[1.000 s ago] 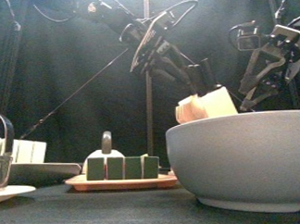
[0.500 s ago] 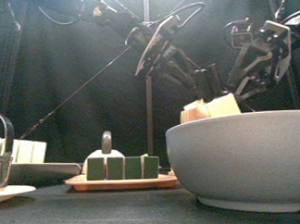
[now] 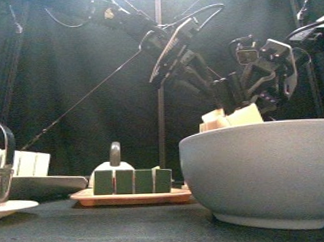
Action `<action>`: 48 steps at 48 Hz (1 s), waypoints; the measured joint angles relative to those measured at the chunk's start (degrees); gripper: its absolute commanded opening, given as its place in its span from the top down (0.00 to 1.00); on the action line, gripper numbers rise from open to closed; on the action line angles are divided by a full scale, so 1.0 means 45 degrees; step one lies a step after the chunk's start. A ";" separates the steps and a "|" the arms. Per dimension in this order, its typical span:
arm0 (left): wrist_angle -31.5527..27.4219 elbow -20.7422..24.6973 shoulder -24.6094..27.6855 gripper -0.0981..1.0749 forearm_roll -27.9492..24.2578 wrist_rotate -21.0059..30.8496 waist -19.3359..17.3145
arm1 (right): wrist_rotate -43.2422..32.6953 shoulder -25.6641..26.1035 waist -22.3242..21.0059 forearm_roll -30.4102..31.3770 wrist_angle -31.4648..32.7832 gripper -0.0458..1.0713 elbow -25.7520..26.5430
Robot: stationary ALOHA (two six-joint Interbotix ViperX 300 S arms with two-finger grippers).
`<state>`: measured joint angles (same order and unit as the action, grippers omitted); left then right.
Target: Pull out cleaver
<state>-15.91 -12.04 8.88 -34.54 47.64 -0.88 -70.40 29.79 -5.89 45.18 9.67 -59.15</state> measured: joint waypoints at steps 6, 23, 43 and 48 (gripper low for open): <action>0.0000 0.0020 0.0000 0.53 -0.0020 0.0000 0.0000 | -0.0020 -0.0078 0.0000 -0.0098 0.0000 0.05 0.0000; -0.0078 -0.0078 -0.0293 0.53 -0.0078 -0.0039 0.0039 | 0.0000 -0.0254 -0.0078 -0.0195 -0.0020 0.05 0.0039; -0.0430 -0.1289 -0.2031 0.54 -0.0117 0.0020 0.0313 | 0.0000 -0.0313 -0.0137 -0.0273 0.0000 0.05 0.0059; -0.0488 -0.1758 -0.2754 0.53 -0.0156 -0.0039 0.0410 | 0.0000 -0.0313 -0.0137 -0.0273 0.0000 0.05 0.0059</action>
<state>-18.11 -19.95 -3.52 -35.24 47.46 0.97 -70.40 28.39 -6.50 43.95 9.67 -58.89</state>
